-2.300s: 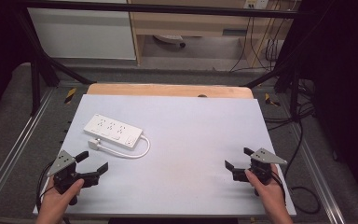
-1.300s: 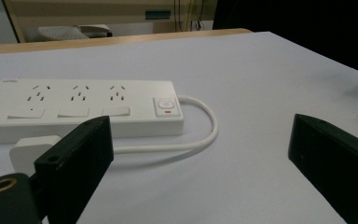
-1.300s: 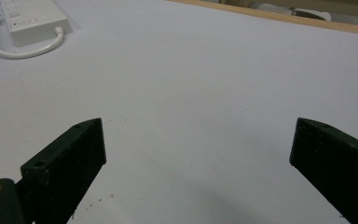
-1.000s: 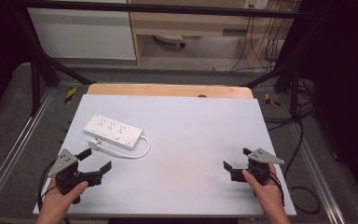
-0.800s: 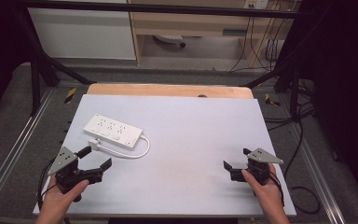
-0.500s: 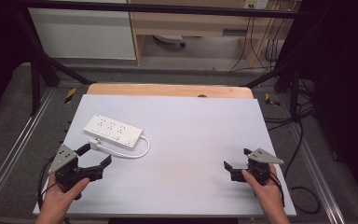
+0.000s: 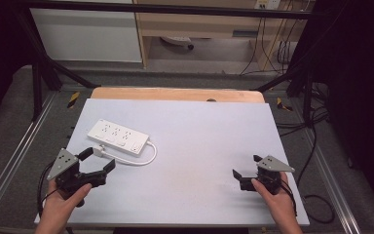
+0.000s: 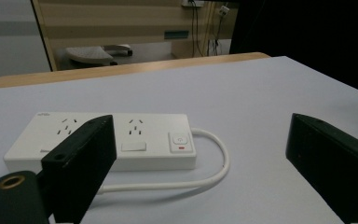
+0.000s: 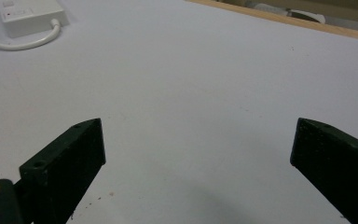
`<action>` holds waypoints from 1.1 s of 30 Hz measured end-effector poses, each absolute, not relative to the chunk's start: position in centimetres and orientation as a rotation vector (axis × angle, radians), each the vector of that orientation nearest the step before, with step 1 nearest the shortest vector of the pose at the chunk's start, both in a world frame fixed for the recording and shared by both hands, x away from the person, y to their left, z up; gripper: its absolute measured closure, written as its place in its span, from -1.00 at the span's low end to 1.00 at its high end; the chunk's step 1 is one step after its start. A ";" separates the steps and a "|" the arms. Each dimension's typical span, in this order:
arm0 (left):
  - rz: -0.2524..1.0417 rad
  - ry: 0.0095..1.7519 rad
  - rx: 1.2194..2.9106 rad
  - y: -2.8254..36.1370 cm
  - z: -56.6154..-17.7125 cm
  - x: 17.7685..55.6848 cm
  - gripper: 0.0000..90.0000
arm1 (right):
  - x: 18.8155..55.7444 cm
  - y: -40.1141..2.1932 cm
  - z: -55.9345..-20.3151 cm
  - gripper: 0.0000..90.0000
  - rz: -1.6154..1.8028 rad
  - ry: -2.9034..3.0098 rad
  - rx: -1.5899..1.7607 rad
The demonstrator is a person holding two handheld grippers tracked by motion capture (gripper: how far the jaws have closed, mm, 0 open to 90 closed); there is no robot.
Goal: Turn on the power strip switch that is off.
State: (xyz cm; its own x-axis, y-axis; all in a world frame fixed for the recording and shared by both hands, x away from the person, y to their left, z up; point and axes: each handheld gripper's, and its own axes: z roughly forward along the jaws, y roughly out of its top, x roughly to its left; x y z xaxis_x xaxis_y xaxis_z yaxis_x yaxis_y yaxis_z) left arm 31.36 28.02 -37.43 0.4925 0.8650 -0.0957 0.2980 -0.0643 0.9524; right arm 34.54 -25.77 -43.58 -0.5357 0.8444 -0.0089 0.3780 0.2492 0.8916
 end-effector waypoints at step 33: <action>0.644 0.979 1.622 26.6 -35.6 33.3 -0.73 | 34.5 -25.6 -43.6 -0.92 1.232 2.039 1.094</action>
State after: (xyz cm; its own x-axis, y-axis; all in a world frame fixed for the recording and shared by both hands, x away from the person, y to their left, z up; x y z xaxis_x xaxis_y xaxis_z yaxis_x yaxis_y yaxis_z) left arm 33.30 26.61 -35.55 0.5143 0.8543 -0.0751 0.2698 -0.0780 0.9598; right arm 34.53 -25.63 -43.58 -0.5425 0.8399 -0.0198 0.3730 0.2619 0.8901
